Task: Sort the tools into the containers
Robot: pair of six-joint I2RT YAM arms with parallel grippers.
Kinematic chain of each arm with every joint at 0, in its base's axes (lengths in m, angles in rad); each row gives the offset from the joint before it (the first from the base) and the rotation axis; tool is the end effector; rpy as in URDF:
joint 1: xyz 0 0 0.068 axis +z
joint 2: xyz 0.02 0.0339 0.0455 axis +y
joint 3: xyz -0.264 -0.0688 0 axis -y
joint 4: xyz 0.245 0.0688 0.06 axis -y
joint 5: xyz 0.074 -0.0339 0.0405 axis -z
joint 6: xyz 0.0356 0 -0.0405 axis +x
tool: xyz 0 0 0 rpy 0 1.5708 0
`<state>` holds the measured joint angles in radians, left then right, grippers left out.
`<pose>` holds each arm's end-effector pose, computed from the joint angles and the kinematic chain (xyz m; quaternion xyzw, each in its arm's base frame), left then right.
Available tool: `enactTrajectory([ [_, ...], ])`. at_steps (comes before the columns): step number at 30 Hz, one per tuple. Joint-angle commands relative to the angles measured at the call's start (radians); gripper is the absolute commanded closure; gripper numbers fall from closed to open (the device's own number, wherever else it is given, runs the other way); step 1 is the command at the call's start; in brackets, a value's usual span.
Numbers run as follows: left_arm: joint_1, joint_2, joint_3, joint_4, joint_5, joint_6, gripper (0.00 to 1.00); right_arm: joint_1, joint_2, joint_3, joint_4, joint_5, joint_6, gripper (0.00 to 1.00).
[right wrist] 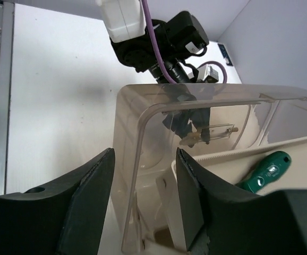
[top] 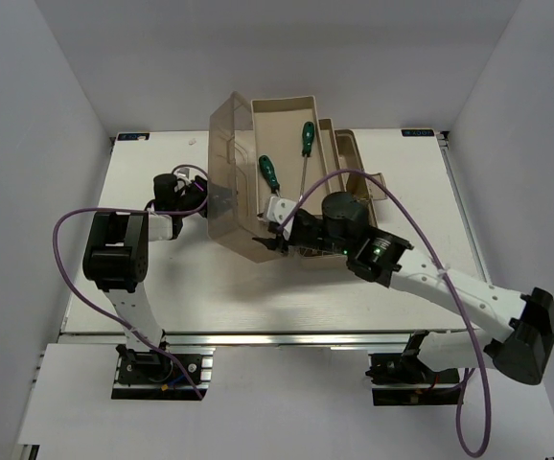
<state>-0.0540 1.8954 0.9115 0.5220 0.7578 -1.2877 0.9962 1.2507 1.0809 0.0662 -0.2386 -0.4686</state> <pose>0.3774 -0.0449 0.1484 -0.2981 0.7570 -0.5504 0.1876 0.1541 0.2535 0.3706 -0.5524 0.4951 0.2587 0.6187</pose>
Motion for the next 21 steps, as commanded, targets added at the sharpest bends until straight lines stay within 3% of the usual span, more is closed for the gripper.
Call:
enactTrajectory([
  [1, -0.007, -0.013, 0.023, 0.085, 0.058, -0.027, 0.47, 0.001, -0.117, -0.033, 0.052, -0.005, -0.015, 0.45],
  [3, -0.007, -0.01, 0.032, 0.085, 0.063, -0.028, 0.47, -0.004, -0.155, -0.047, 0.092, 0.05, 0.016, 0.53],
  [5, -0.007, -0.01, 0.046, 0.081, 0.064, -0.03, 0.47, -0.011, -0.207, -0.068, 0.177, 0.198, 0.054, 0.71],
  [6, -0.007, -0.007, 0.058, 0.078, 0.066, -0.029, 0.47, -0.036, -0.218, -0.07, 0.191, 0.223, 0.062, 0.9],
  [7, -0.007, -0.009, 0.064, 0.076, 0.067, -0.028, 0.48, -0.054, -0.235, -0.065, 0.198, 0.252, 0.068, 0.98],
  [11, -0.007, -0.013, 0.095, 0.062, 0.072, -0.03, 0.47, -0.22, -0.237, 0.008, 0.12, 0.373, 0.261, 1.0],
  [13, -0.007, -0.027, 0.115, 0.053, 0.072, -0.027, 0.47, -0.403, -0.218, 0.036, 0.003, 0.383, 0.385, 1.0],
  [18, -0.009, -0.038, 0.167, 0.023, 0.066, -0.03, 0.47, -0.834, -0.149, -0.109, -0.161, 0.216, 0.499, 1.0],
  [21, -0.015, -0.044, 0.21, -0.002, 0.06, -0.035, 0.47, -0.922, -0.064, -0.16, -0.224, 0.191, 0.484, 1.0],
])
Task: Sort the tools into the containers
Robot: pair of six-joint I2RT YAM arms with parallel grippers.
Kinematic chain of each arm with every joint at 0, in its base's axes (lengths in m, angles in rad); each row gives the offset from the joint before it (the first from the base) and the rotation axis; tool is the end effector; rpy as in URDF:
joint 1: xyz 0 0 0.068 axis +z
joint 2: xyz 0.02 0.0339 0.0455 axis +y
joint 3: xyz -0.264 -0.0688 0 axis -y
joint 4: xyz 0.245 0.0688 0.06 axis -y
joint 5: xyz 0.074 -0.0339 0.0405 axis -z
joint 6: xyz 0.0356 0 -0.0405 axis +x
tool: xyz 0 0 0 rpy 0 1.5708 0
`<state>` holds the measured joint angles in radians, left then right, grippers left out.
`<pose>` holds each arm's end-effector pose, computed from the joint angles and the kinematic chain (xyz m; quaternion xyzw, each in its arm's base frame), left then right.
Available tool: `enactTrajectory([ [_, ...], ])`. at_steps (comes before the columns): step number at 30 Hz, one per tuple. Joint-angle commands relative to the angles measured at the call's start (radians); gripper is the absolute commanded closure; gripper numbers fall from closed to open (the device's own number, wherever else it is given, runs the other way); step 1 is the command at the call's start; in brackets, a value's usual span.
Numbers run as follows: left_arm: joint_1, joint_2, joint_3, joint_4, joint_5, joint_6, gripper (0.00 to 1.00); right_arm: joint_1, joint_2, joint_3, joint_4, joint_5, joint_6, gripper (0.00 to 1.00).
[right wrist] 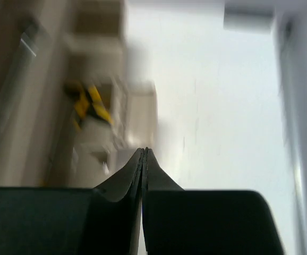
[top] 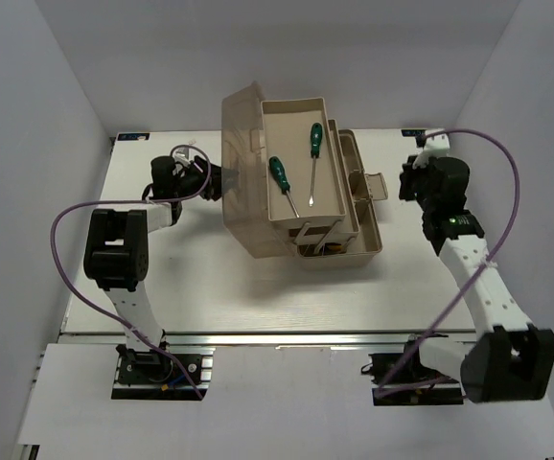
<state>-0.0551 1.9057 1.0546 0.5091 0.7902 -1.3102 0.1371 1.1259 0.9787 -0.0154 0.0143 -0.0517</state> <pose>0.4047 -0.0477 0.1849 -0.2632 0.7408 -0.5797 0.2144 0.2633 0.0358 0.3575 -0.0672 0.7592 0.0222 0.6470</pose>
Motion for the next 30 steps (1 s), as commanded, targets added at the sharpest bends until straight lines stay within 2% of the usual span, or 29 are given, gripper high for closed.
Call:
enactTrajectory([
  [1, -0.018, -0.057, 0.077, 0.006, 0.024, -0.012, 0.47, -0.068, 0.099, -0.09, -0.15, -0.092, 0.056, 1.0],
  [6, -0.067, -0.062, 0.162, -0.026, -0.003, -0.015, 0.47, -0.067, 0.215, -0.118, -0.158, -0.215, 0.025, 1.0],
  [9, -0.115, -0.05, 0.209, -0.044, -0.012, -0.018, 0.47, -0.06, 0.34, -0.078, -0.167, -0.305, 0.033, 1.0],
  [12, -0.17, -0.028, 0.249, -0.052, -0.019, -0.027, 0.47, -0.059, 0.399, -0.041, -0.164, -0.391, 0.039, 1.0],
  [17, -0.255, 0.013, 0.288, -0.041, -0.017, -0.052, 0.47, -0.057, 0.39, -0.026, -0.129, -0.504, 0.076, 1.0],
  [20, -0.269, 0.027, 0.303, -0.023, -0.019, -0.067, 0.46, -0.059, 0.365, -0.032, -0.104, -0.481, 0.088, 1.0],
  [25, -0.262, 0.004, 0.383, -0.047, -0.034, -0.061, 0.46, -0.091, 0.312, -0.069, -0.089, -0.358, 0.09, 1.0],
  [28, -0.246, -0.023, 0.464, -0.102, -0.046, -0.009, 0.44, -0.114, 0.273, -0.089, -0.066, -0.26, 0.073, 1.0],
  [30, -0.233, -0.045, 0.501, -0.148, -0.055, 0.037, 0.42, -0.123, 0.268, -0.084, -0.054, -0.251, 0.056, 1.0],
])
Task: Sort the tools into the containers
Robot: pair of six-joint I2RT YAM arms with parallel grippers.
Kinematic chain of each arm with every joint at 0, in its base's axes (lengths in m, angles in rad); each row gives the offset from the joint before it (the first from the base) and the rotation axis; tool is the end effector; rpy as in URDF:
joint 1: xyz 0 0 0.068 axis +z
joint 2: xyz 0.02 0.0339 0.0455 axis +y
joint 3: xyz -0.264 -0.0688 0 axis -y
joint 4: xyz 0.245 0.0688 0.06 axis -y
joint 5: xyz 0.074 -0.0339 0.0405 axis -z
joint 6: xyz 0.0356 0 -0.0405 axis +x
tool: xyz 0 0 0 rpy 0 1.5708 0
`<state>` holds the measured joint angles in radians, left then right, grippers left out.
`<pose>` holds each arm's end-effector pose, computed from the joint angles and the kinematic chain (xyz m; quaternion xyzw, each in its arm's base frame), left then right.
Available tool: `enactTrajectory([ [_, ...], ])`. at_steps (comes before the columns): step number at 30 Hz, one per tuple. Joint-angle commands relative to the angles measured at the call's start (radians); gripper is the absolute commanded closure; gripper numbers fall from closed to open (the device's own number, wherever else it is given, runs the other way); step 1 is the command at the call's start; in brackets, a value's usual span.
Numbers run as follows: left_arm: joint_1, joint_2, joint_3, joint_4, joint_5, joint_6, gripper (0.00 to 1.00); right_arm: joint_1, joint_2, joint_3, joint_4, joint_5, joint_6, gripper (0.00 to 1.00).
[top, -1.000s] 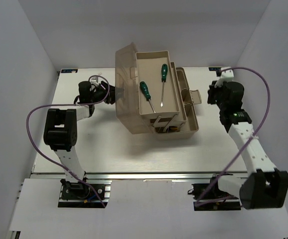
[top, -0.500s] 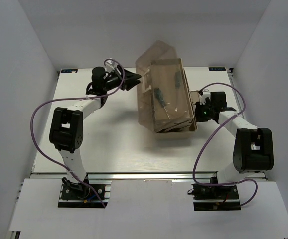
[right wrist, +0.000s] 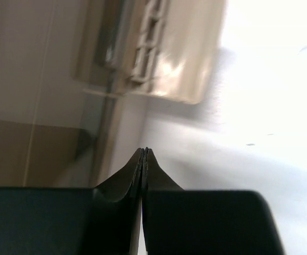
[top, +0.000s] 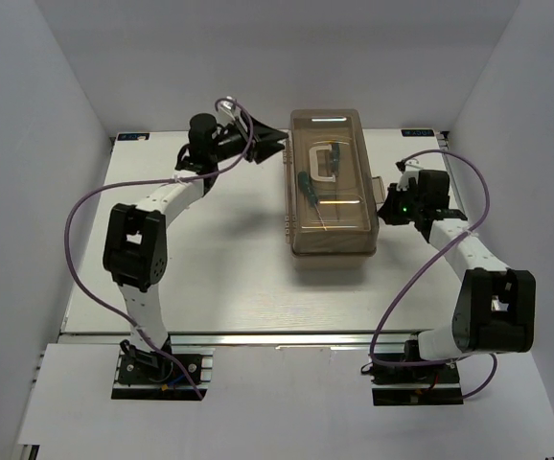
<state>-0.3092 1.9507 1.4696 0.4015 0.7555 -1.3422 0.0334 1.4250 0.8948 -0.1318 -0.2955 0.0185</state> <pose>0.4331 -0.1640 0.2905 -0.1197 0.7174 -0.6472 0.2284 0.3081 0.0207 0.2361 -0.0712 0.8882 0.1435 0.4306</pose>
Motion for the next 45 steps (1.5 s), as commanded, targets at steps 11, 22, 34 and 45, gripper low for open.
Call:
enactTrajectory([
  [11, 0.087, -0.401, -0.11, -0.546, -0.231, 0.575, 0.22, 0.063, -0.02, 0.087, -0.058, -0.154, -0.195, 1.0],
  [22, 0.088, -0.801, -0.506, -0.543, -0.465, 0.583, 0.02, 0.307, -0.034, 0.061, -0.009, -0.131, -0.221, 1.0],
  [34, 0.088, -0.917, -0.56, -0.598, -0.579, 0.621, 0.04, 0.217, -0.096, 0.038, 0.089, -0.086, -0.129, 1.0],
  [45, 0.088, -0.872, -0.52, -0.572, -0.552, 0.739, 0.43, 0.077, -0.16, -0.085, 0.135, -0.137, -0.137, 1.0],
])
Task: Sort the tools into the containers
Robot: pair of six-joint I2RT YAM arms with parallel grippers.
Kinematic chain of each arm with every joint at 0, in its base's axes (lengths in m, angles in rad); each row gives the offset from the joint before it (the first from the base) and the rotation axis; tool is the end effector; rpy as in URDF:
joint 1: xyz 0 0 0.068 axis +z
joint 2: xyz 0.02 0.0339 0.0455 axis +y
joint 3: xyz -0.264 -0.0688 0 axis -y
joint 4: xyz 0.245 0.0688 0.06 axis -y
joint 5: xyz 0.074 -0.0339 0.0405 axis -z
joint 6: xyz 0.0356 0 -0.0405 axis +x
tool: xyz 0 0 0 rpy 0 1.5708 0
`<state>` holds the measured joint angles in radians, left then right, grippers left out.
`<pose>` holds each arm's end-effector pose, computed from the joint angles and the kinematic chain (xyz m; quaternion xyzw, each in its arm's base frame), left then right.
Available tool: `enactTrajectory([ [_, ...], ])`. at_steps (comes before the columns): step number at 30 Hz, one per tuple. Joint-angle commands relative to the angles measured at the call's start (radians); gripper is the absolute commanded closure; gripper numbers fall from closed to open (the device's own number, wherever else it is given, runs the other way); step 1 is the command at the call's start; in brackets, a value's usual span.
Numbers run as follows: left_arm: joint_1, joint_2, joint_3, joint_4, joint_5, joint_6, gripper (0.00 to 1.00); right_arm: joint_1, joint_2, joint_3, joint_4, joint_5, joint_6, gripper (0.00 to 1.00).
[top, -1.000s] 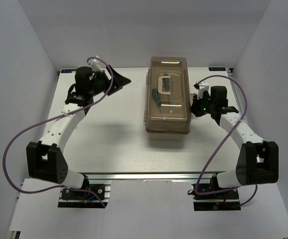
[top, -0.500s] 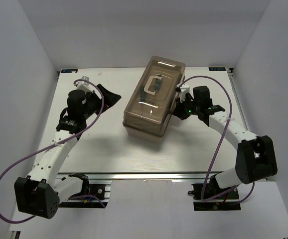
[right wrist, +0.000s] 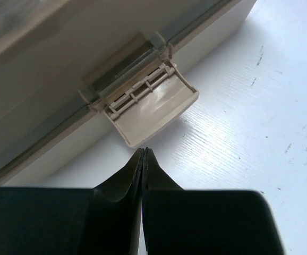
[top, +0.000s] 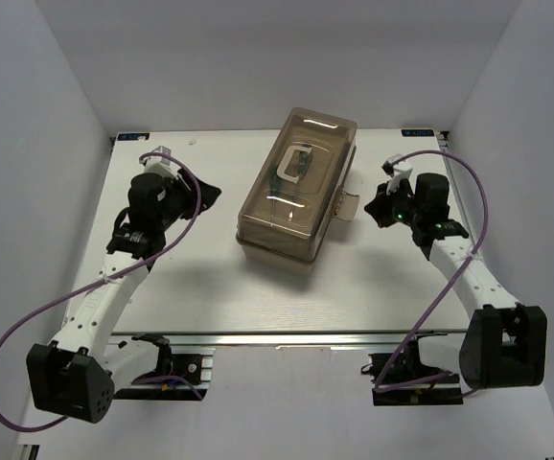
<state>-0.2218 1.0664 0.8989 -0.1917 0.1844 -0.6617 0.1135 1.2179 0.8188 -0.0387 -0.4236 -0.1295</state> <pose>0.2386 -0.0605 0.3246 -0.1274 0.8103 -0.3108 0.4802 0.2708 0.0456 0.2762 -0.2120 0.8052 0.1732 0.5261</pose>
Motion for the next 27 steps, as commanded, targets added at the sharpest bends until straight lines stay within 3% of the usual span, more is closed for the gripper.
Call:
enactTrajectory([
  [1, 0.001, 0.035, 0.058, 0.027, 0.029, 0.066, 0.57, -0.005, 0.077, -0.003, 0.04, 0.014, 0.024, 1.0],
  [3, -0.001, 0.061, 0.08, 0.034, 0.046, 0.085, 0.63, -0.012, 0.17, 0.023, 0.04, 0.026, 0.039, 1.0],
  [6, 0.001, 0.112, 0.139, 0.025, 0.085, 0.12, 0.62, -0.026, 0.277, 0.078, 0.017, 0.037, 0.1, 1.0],
  [11, -0.004, 0.176, 0.216, 0.017, 0.118, 0.169, 0.44, -0.026, 0.393, 0.129, 0.08, -0.01, 0.157, 1.0],
  [15, -0.019, 0.236, 0.225, 0.037, 0.139, 0.232, 0.3, -0.025, 0.511, 0.19, 0.115, -0.173, 0.182, 1.0],
  [19, -0.05, 0.326, 0.248, 0.049, 0.185, 0.273, 0.25, -0.023, 0.543, 0.261, 0.172, -0.345, 0.243, 1.0],
  [27, -0.134, 0.487, 0.299, 0.054, 0.196, 0.341, 0.24, -0.003, 0.519, 0.391, 0.083, -0.34, 0.212, 1.0],
])
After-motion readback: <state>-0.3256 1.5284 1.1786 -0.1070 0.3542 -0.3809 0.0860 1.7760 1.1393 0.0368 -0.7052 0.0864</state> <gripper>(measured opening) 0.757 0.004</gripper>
